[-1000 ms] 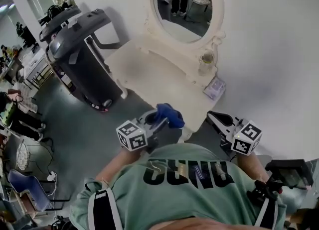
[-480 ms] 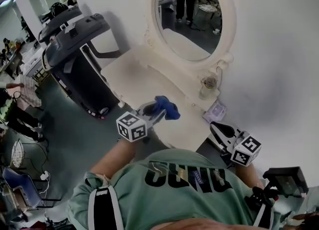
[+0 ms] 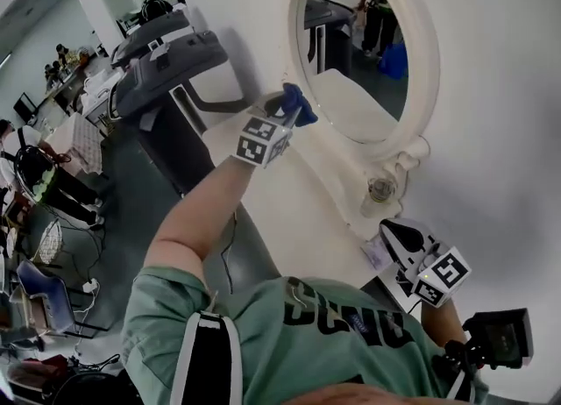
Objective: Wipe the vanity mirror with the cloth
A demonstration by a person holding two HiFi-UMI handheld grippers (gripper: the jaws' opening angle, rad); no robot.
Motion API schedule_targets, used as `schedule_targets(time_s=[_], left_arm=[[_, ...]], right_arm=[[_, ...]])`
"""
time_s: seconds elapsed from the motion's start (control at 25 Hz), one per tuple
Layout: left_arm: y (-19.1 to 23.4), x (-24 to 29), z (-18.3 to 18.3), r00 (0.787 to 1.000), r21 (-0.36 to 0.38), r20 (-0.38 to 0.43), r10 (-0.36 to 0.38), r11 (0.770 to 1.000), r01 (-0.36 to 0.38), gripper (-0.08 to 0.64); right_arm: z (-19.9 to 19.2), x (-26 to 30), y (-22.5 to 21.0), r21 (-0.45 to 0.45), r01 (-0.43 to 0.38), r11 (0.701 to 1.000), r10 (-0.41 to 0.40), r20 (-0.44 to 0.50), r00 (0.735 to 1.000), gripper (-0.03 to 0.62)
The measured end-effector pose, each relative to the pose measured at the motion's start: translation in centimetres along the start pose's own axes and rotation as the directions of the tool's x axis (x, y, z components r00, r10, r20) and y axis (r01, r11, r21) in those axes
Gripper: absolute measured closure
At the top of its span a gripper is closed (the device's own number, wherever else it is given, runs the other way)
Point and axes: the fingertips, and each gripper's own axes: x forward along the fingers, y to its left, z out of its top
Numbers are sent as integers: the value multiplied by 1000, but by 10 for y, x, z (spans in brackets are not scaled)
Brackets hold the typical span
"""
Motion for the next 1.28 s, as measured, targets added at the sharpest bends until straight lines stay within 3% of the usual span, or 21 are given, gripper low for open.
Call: schedule_targets(time_s=[0.16, 0.32, 0.48, 0.56, 0.76, 0.88, 0.96, 1.08, 1.28], left_arm=[[86, 78, 17, 996, 153, 0, 85, 985, -84, 477], [168, 144, 50, 985, 312, 25, 170, 935, -169, 476], [213, 196, 55, 964, 521, 4, 267, 822, -230, 476], [225, 216, 54, 954, 590, -6, 299, 771, -238, 476], [223, 249, 50, 943, 713, -10, 333, 663, -227, 474], [224, 254, 40, 941, 748, 9, 338, 622, -231, 474], [223, 251, 38, 941, 747, 14, 339, 622, -235, 477], [220, 246, 26, 941, 708, -16, 337, 669, -228, 480], [217, 247, -31, 935, 658, -106, 340, 728, -190, 480]], right_arm=[[-7, 38, -26, 72, 74, 995, -75, 18, 997, 580], [-12, 79, -38, 57, 113, 992, -112, -30, 993, 580], [-17, 94, -56, 89, 151, 985, -146, -56, 988, 580], [-23, 99, -68, 108, 153, 982, -147, -64, 987, 580], [-39, 107, -88, 138, 127, 982, -117, -74, 990, 580], [-49, 113, -100, 168, 113, 979, -103, -70, 992, 580], [-52, 114, -100, 201, 102, 974, -93, -50, 994, 580], [-58, 115, -92, 236, 96, 967, -85, -54, 995, 580], [-63, 111, -92, 231, 112, 967, -90, -101, 991, 580]])
